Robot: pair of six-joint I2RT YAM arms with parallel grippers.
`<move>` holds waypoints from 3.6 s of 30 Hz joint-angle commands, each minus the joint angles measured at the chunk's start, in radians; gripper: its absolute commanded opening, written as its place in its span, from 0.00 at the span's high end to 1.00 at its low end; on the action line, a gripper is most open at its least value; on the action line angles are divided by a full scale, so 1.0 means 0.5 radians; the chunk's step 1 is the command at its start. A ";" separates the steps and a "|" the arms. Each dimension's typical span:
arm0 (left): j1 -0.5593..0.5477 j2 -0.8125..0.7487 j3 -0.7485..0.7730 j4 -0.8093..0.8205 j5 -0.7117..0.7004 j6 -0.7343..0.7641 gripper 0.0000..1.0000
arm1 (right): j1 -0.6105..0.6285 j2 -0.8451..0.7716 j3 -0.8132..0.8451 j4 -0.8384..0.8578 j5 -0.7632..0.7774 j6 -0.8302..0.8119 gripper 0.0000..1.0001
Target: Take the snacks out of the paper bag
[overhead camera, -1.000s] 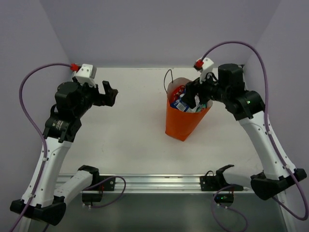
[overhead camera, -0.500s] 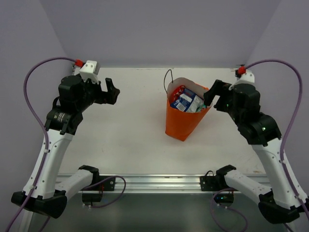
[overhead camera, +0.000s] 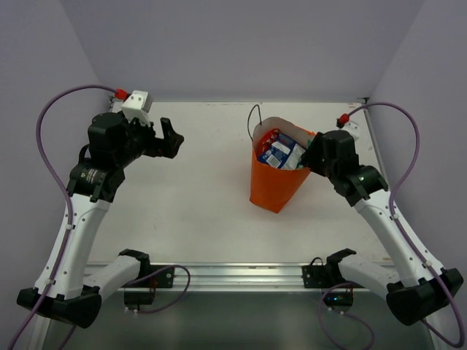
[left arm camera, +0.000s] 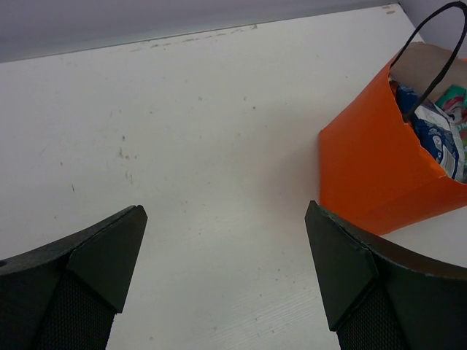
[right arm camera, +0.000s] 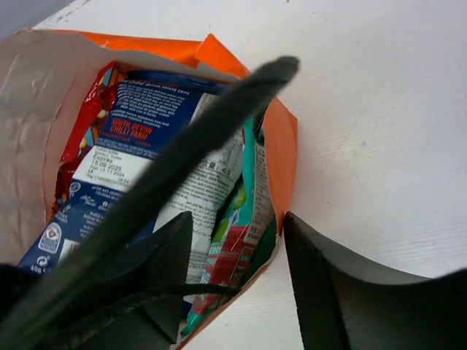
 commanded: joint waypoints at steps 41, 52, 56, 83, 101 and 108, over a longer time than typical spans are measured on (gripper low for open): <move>-1.141 0.779 0.670 0.106 -0.367 -0.318 0.14 | -0.011 0.395 0.768 0.636 -0.663 -1.917 1.00; -1.389 0.932 0.428 0.412 -0.410 -0.628 0.19 | 0.054 0.275 0.612 0.799 -0.322 -1.908 1.00; -1.448 0.947 0.354 0.523 -0.465 -0.705 0.16 | 0.057 0.223 0.584 0.772 -0.334 -1.847 1.00; -1.580 1.303 0.302 0.722 -0.560 -1.015 0.13 | 0.057 0.085 0.275 0.692 -0.236 -1.365 0.96; -1.577 1.497 0.541 0.649 -0.778 -0.889 1.00 | 0.057 0.066 0.201 0.689 -0.255 -1.218 0.97; -1.571 1.288 0.835 0.364 -0.787 -0.647 1.00 | 0.051 0.115 0.176 0.686 -0.074 -1.203 0.97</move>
